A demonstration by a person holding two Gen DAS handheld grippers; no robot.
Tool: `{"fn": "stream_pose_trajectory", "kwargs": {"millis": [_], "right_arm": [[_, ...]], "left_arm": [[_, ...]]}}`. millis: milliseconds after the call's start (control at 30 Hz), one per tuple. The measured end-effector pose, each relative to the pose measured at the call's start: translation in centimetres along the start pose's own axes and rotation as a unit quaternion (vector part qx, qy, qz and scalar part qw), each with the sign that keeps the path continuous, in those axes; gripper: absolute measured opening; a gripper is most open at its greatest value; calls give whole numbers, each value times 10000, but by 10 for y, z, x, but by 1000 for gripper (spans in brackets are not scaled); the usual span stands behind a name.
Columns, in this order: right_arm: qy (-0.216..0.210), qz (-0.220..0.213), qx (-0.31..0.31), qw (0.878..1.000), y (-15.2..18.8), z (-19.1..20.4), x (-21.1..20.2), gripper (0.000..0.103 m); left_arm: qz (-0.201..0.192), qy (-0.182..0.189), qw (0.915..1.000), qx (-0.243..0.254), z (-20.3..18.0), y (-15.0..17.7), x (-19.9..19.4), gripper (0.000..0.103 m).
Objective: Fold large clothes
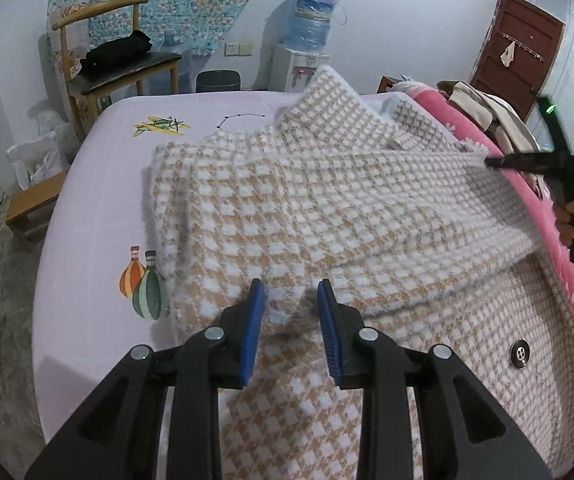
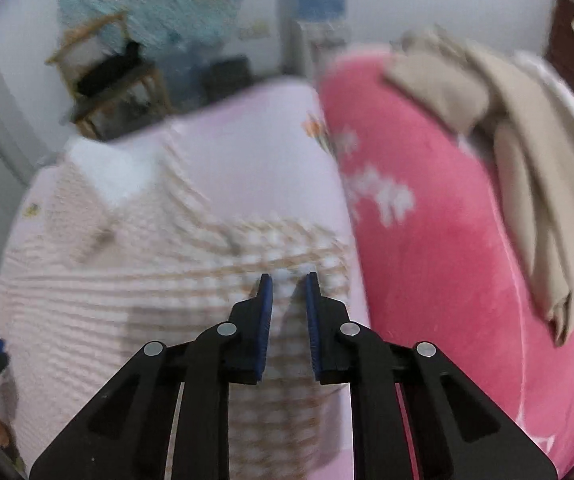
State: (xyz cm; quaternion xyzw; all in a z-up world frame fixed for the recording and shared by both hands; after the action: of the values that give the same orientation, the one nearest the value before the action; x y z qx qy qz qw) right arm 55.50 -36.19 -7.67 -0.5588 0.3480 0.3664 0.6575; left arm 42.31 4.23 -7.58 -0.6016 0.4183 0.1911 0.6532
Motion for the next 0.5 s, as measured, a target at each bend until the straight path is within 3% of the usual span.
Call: {"fn": "stream_pose_trajectory", "kwargs": {"millis": [133, 200, 267, 367, 400, 467, 500], "right_arm": [[102, -67, 28, 9999, 6, 1, -12, 14], [-80, -225, -121, 9996, 17, 13, -41, 20], [-402, -368, -423, 9976, 39, 33, -69, 37], [-597, -173, -961, 9934, 81, 63, -76, 44], [-542, -25, -1086, 9926, 90, 72, -66, 45], [-25, 253, -1404, 9898, 115, 75, -37, 48], [99, 118, -1520, 9883, 120, 76, -34, 49]], "left_arm": [[12, -30, 10000, 10, 1, -2, 0, 27], [11, -22, 10000, 27, 1, -2, -2, 27], [4, -22, 10000, 31, 1, -3, -3, 27], [-16, -24, 10000, -14, 2, -2, -2, 27], [-23, -26, 10000, -32, 2, -1, -2, 27], [-13, -28, 10000, -67, 2, -2, -2, 27], [9, -21, 10000, -95, 2, -3, -2, 27]]}}
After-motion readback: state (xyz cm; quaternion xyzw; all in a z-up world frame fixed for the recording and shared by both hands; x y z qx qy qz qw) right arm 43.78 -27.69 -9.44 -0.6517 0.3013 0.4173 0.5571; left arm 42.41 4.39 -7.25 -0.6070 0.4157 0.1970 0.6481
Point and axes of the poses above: each gripper's, at about its wrist camera, not at the fingertips, and x roughly the way its jaws point, z to its left, y to its underside, the point moved 4 cm from there along x, roughly the way its jaws point, and after that the axes turned 7 degrees about x, right-handed, at the moved point
